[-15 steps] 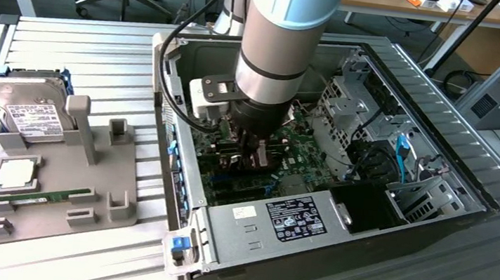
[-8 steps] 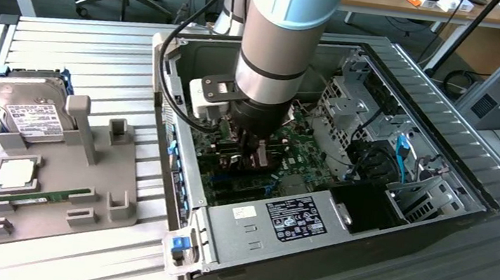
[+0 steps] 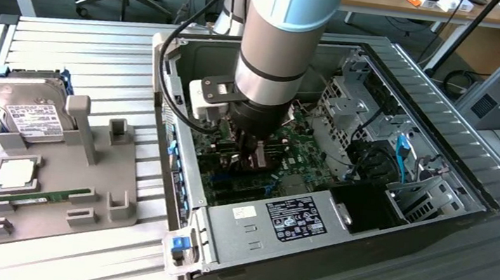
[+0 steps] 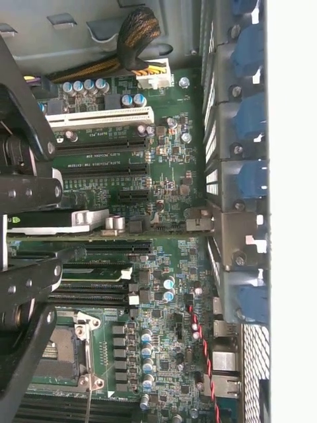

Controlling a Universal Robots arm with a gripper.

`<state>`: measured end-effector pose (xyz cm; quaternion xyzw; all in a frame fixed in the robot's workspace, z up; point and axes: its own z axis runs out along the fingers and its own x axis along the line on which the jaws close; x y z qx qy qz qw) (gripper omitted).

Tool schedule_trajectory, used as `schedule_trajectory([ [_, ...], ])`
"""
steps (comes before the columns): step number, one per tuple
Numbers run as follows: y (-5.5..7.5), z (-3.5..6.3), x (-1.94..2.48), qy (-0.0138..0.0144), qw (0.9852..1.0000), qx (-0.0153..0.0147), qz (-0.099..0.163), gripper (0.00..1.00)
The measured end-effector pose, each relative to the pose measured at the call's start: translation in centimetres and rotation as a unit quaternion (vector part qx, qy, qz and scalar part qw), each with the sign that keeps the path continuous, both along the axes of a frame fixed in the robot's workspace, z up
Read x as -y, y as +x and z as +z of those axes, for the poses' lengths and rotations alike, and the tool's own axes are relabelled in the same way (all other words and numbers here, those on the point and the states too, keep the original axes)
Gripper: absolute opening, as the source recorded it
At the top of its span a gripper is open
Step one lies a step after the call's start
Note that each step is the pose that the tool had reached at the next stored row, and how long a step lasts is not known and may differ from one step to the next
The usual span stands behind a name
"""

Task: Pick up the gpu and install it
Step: 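Insert the gpu into the slot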

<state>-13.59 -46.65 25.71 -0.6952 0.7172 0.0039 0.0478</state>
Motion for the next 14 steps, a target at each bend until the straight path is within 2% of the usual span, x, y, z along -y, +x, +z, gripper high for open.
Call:
schedule_trajectory([
  [2, 0.0, 0.19, 0.0, 0.0001, 1.0, 0.0001, 0.0, 0.34],
  [8, 0.0, 1.76, 0.0, 0.0001, 1.0, 0.0001, 0.0, 0.34],
  [14, 0.0, 4.65, -0.01, 0.0001, 1.0, 0.0001, 0.0, 0.34],
])
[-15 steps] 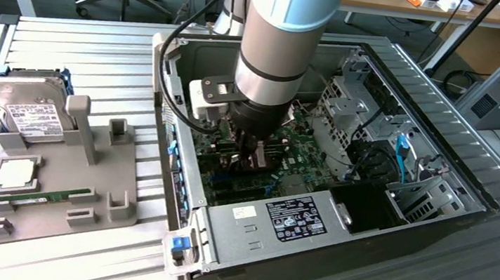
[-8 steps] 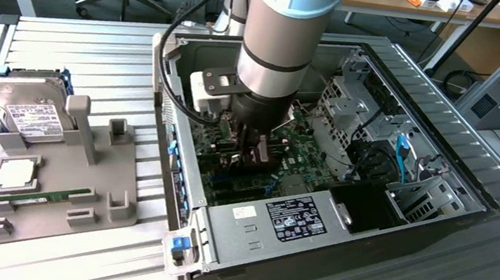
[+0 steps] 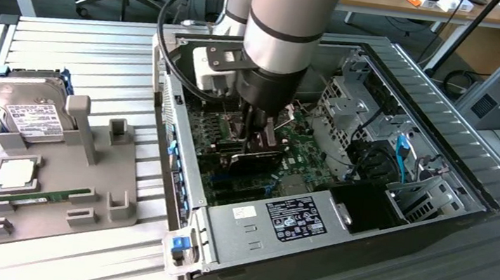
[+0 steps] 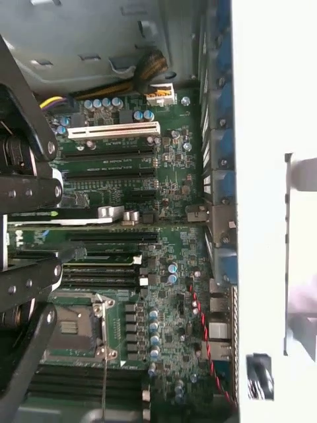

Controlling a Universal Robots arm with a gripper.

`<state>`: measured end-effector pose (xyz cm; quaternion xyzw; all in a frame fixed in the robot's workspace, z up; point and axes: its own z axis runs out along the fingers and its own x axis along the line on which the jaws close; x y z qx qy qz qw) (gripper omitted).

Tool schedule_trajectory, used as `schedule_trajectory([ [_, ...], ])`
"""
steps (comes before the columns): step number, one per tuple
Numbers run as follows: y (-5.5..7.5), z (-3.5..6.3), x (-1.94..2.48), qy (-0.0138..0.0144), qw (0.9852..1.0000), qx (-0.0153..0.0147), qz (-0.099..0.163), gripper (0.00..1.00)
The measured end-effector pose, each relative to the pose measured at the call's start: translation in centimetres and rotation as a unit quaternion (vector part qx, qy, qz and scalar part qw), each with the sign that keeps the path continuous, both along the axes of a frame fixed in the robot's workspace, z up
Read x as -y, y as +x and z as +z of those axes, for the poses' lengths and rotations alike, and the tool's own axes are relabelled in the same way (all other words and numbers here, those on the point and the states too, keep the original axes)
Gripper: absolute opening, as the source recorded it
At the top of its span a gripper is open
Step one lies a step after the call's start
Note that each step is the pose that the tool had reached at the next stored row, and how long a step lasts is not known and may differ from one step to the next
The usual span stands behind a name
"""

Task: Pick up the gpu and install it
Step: 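Insert the gpu into the slot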

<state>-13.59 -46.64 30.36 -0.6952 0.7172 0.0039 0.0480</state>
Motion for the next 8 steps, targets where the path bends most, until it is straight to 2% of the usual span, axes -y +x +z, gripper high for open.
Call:
schedule_trajectory([
  [4, 0.0, 1.27, -0.01, 0.0, 1.0, 0.0, 0.0, 0.34],
  [8, 0.0, 2.13, -0.02, 0.0, 1.0, 0.0, 0.0, 0.34],
])
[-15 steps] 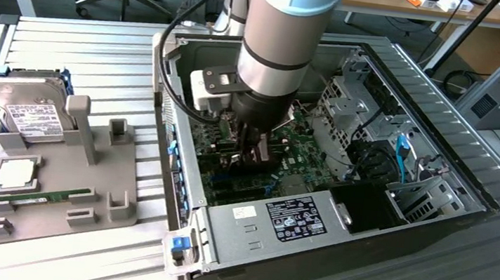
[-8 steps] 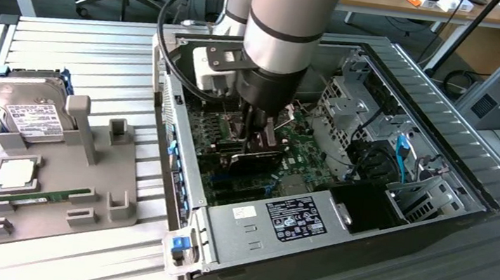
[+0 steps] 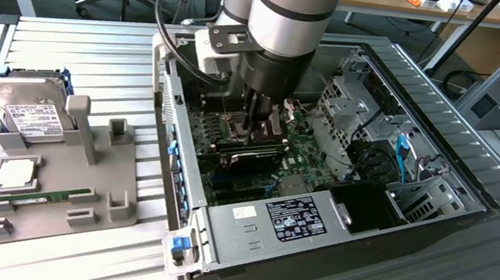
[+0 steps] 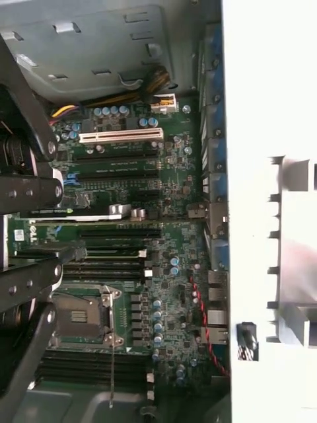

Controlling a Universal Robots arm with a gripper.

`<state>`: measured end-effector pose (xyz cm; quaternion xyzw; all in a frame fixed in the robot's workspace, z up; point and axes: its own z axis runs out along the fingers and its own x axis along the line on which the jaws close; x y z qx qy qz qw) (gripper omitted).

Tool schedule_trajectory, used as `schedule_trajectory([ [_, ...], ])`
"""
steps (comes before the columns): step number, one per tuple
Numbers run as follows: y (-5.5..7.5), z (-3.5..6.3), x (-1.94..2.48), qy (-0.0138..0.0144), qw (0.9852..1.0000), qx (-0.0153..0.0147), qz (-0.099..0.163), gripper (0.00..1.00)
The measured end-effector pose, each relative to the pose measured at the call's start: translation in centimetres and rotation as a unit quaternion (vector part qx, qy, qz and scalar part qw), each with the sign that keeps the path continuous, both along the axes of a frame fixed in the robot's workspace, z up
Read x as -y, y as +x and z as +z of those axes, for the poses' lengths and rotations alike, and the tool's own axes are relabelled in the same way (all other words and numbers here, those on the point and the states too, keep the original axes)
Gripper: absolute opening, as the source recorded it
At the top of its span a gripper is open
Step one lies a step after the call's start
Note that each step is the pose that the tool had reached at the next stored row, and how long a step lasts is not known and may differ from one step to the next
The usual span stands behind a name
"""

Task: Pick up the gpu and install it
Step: 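Insert the gpu into the slot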

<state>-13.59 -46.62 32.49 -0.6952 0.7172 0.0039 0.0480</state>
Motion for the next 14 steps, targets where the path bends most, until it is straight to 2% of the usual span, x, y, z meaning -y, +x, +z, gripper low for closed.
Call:
schedule_trajectory([
  [6, 0.1, 0.1, 0.0, 0.0, 1.0, 0.0, 0.0, 0.34],
  [7, 0.2, 0.11, -0.01, -0.0001, 1.0, -0.0011, 0.0, 0.34],
  [9, 0.7, 0.11, 0.0, 0.0, 0.9999, -0.0112, 0.0, 0.34],
  [11, 1.1, 0.11, 0.0, -0.0001, 0.9998, -0.02, 0.0, 0.34],
  [12, 1.2, 0.11, 0.0, 0.0, 0.9997, -0.0224, 0.0, 0.34],
  [14, 1.3, 0.11, 0.0, 0.0, 0.9997, -0.0236, 0.0, 0.34],
])
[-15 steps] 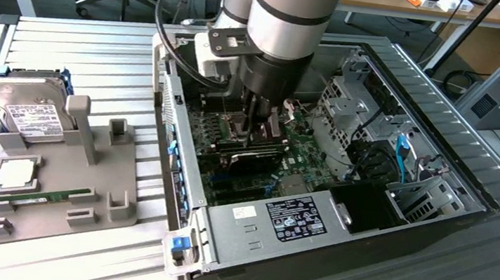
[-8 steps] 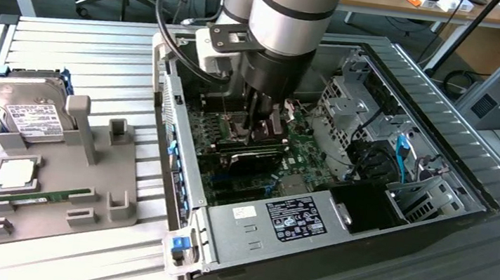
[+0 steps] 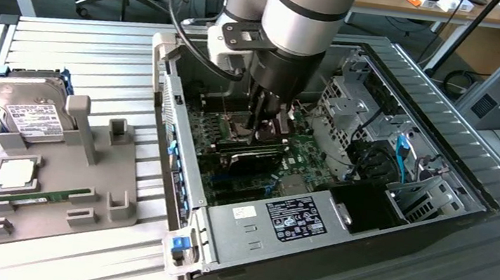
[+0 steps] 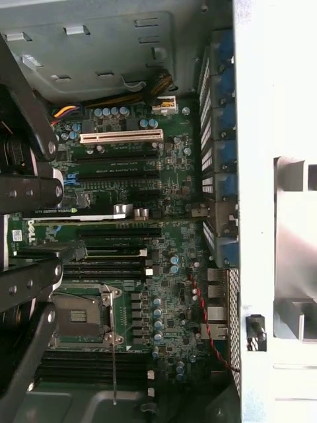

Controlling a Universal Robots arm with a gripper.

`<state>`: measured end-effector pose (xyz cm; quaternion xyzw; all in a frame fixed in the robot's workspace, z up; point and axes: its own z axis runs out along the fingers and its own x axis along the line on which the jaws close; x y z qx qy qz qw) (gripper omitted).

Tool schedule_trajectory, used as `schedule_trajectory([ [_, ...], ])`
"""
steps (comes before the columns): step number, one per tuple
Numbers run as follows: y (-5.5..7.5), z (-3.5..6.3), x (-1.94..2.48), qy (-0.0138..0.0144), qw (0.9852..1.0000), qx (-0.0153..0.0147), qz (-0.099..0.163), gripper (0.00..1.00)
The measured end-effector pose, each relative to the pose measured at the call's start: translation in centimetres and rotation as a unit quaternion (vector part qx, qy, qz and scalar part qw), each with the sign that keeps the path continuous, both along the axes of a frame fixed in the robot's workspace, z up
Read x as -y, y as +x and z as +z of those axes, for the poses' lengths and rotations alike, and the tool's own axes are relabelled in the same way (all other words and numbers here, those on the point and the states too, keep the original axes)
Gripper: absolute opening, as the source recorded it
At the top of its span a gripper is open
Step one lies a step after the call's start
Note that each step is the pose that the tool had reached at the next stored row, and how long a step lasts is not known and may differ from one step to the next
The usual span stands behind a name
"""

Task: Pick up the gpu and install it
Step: 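Insert the gpu into the slot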

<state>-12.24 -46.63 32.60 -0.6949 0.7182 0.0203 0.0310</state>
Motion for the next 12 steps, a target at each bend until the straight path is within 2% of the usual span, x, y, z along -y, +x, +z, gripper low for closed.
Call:
schedule_trajectory([
  [3, 0.1, 0.0, -0.01, 0.0, 1.0, -0.0001, 0.0, 0.34],
  [8, 1.2, 0.0, -0.01, 0.0, 1.0, 0.0, -0.001, 0.34],
  [12, 1.3, 0.0, -0.01, 0.0, 1.0, -0.0001, -0.001, 0.34],
])
